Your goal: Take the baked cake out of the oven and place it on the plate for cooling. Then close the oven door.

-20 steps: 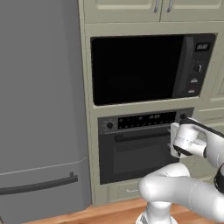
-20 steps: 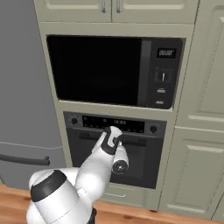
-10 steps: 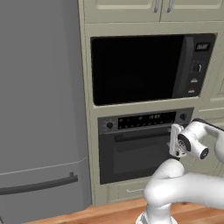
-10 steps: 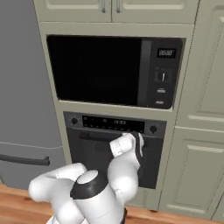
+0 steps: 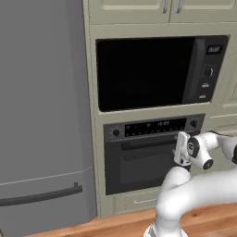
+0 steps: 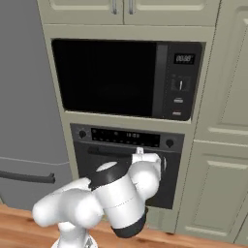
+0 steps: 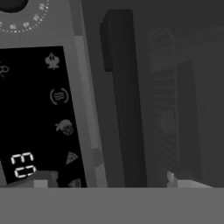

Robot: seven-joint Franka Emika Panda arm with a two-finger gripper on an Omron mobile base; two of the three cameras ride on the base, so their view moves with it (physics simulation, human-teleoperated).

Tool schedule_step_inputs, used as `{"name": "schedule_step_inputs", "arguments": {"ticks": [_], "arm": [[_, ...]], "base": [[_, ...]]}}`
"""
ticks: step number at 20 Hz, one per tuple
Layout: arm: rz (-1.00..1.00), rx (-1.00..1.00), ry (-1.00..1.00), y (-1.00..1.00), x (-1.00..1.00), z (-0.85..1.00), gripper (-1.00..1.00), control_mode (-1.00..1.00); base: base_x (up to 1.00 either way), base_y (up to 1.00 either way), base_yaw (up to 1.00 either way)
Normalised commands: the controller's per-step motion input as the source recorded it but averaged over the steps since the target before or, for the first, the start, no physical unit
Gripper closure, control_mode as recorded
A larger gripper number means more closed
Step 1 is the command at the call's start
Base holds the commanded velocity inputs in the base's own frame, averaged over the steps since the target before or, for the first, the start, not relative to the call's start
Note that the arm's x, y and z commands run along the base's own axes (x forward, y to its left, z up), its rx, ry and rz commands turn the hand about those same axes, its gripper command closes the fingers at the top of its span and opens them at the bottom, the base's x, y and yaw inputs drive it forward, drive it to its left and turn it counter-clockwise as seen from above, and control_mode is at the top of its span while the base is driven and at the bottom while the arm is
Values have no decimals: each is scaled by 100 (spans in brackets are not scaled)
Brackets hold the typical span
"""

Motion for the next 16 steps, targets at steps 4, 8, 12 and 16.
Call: {"name": "schedule_step_inputs", "arguments": {"ticks": [4, 8, 12, 16], "arm": [[0, 3, -4, -17, 30, -1, -100, -100], [0, 2, -5, -22, 31, -15, -100, -100], [0, 2, -3, -22, 29, -19, -100, -100], [0, 0, -2, -10, 21, -26, -100, -100]], "base": [[0, 0, 0], [0, 0, 0], [0, 0, 0], [0, 0, 0]]}}
